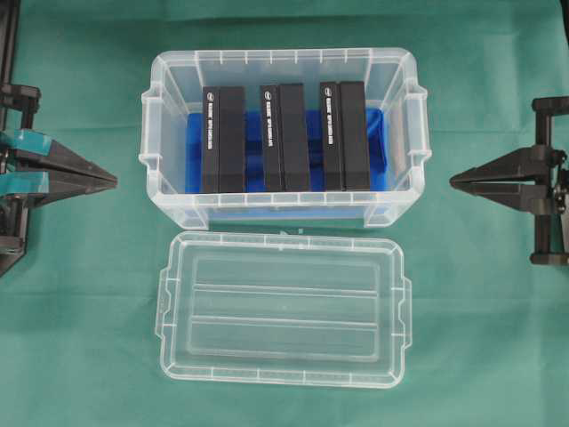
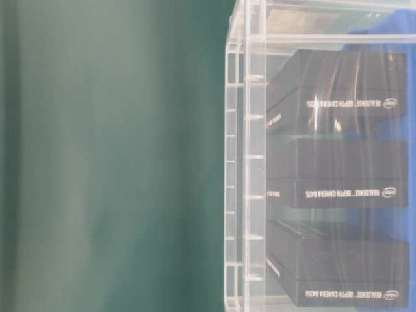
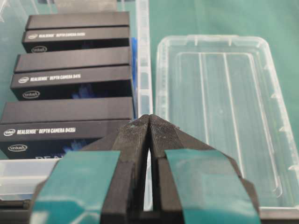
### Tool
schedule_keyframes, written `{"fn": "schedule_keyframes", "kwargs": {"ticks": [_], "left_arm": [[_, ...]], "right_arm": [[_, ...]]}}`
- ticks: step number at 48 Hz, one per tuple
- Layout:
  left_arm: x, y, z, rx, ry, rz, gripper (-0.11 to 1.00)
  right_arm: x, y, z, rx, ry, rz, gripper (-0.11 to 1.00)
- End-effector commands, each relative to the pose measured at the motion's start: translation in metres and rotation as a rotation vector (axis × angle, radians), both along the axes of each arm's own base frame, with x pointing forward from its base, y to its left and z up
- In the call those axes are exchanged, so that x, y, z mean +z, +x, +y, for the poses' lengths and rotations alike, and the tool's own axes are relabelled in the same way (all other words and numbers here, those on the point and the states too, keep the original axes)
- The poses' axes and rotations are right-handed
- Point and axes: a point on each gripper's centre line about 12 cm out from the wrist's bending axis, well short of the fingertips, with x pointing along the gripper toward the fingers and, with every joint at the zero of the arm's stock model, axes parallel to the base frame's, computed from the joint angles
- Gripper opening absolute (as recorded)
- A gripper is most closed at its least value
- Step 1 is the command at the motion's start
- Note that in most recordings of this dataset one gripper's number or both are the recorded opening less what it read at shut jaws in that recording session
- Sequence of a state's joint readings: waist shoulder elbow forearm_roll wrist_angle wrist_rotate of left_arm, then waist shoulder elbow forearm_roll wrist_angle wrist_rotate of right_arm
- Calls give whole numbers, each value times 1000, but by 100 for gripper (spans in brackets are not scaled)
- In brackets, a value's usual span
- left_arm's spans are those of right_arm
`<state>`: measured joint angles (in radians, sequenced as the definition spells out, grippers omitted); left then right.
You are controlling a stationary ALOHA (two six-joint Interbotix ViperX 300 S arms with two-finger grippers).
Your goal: Clamp the lid of the box with both arms, then lift and open it.
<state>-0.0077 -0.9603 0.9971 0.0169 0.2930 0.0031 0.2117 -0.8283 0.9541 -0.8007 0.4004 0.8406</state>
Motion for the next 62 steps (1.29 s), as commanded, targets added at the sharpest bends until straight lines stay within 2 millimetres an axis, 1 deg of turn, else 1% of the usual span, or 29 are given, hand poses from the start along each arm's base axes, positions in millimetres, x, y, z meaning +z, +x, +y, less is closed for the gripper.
{"fn": "schedule_keyframes", "kwargs": {"ticks": [1,62], "left_arm": [[5,2,1,2,0,-15,2],[2,2,1,3,-2,-9,2]], "right_arm": [[5,1,0,3,-1,-15,1],[1,4,1,3,-4,0,1]]}}
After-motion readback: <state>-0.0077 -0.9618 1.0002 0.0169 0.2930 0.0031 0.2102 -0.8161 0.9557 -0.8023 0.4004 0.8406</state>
